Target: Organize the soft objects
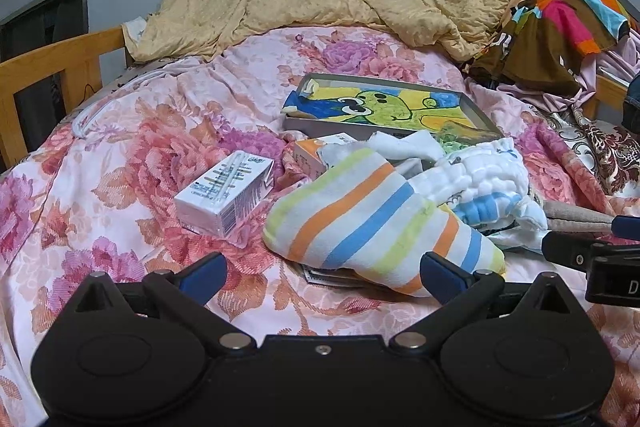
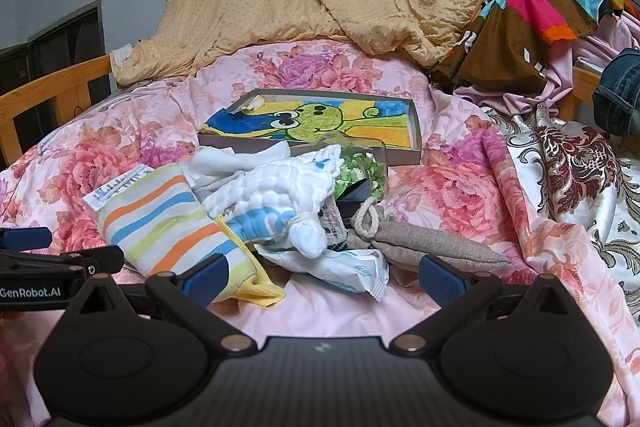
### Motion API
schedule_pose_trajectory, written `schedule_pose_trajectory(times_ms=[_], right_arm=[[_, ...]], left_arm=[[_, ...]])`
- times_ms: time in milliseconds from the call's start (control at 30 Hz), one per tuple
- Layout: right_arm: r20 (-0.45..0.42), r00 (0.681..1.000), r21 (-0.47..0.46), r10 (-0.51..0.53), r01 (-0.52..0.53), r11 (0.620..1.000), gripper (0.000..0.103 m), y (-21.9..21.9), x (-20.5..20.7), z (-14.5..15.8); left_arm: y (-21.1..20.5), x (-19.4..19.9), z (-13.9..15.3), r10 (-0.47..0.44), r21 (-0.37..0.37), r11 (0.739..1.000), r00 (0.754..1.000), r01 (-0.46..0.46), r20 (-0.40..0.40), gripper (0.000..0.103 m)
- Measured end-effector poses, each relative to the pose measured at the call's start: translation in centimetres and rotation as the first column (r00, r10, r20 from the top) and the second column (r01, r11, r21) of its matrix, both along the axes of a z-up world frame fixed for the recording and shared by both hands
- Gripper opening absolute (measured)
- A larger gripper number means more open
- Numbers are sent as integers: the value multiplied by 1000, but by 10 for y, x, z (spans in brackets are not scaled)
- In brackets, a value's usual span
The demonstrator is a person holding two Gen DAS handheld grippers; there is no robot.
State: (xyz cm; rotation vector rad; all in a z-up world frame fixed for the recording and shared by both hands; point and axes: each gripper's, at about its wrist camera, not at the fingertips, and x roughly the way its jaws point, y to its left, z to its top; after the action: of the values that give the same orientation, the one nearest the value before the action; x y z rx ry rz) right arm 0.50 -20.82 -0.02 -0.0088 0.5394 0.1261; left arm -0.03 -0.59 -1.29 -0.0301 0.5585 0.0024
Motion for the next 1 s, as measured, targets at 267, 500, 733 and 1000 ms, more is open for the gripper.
schedule_pose_trajectory(times_ms=[267, 500, 733, 1000], right_arm=[[18, 1000, 10, -7, 7, 1000, 103, -4, 3, 15], [68, 990, -76, 125, -120, 990, 103, 3, 21, 29], [77, 965, -150, 249, -236, 960, 101, 17, 53, 26], [8, 947, -210, 320, -311, 927, 91, 30, 86, 5]], left_arm=[[-4, 1, 7, -59, 24, 998, 998, 58, 33, 102], [-19, 9, 5, -231, 117, 968, 971, 223, 59, 102], [-17, 34, -10, -267, 121, 956, 964, 267, -20, 101], [-11, 60, -20, -268, 73, 960, 961, 272, -63, 97]])
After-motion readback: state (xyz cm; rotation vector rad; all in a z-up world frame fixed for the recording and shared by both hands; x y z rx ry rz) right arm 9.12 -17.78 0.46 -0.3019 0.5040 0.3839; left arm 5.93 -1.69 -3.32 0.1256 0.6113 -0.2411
